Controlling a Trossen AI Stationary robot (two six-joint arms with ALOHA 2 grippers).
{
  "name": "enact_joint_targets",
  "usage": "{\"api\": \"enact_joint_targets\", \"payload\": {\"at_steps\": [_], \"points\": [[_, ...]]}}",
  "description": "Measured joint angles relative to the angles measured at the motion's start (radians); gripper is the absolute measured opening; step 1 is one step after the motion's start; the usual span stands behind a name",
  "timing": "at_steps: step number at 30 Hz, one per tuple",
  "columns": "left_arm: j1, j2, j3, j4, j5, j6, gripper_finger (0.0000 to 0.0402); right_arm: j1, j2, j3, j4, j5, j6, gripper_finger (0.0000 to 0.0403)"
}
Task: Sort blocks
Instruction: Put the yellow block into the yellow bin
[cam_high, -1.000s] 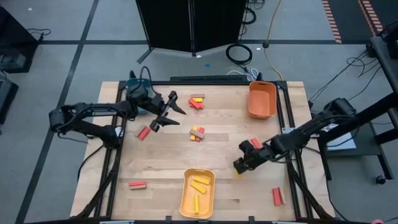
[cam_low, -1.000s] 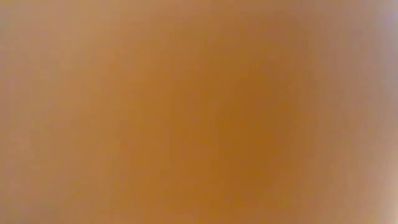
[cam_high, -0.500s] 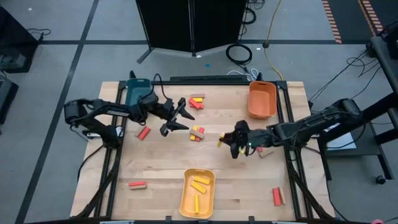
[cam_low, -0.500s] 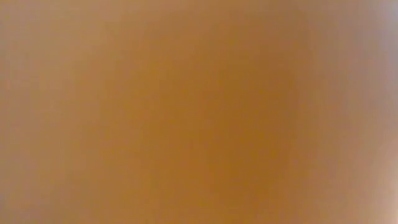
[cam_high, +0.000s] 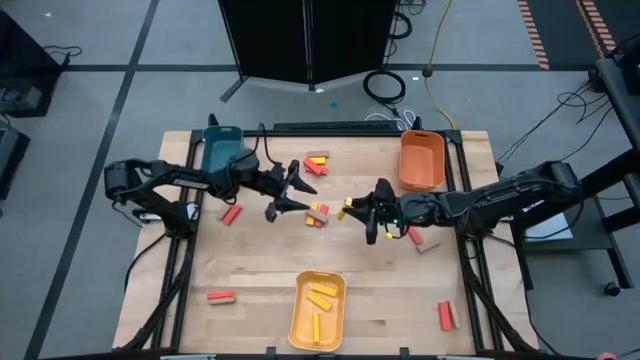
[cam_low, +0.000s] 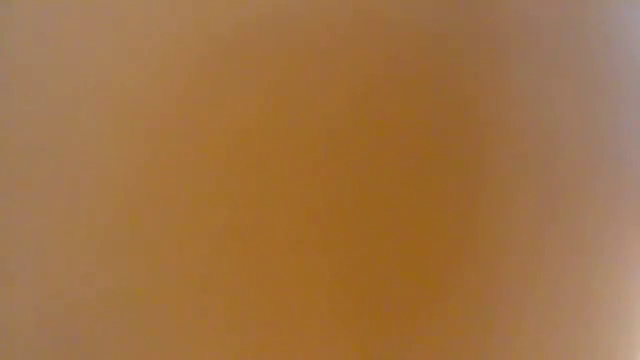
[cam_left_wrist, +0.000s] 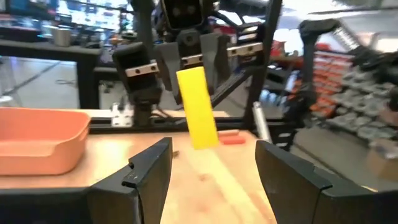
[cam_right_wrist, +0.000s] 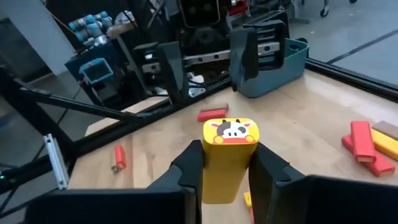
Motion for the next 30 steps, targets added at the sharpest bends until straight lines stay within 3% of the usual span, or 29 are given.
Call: {"api": "enact_joint_targets", "payload": {"at_steps": [7, 30], "points": [[-0.043, 0.0, 0.0, -0.049, -0.121, 0.09, 0.0225, -0.017, 0.08, 0.0, 0.06, -0.001, 0.0, 0.0049], [-0.048, 0.08, 0.014, -0.068, -0.167, 0.113, 0.0225, -0.075, 0.198, 0.0, 0.271, -0.022, -0.077, 0.0049]]}}
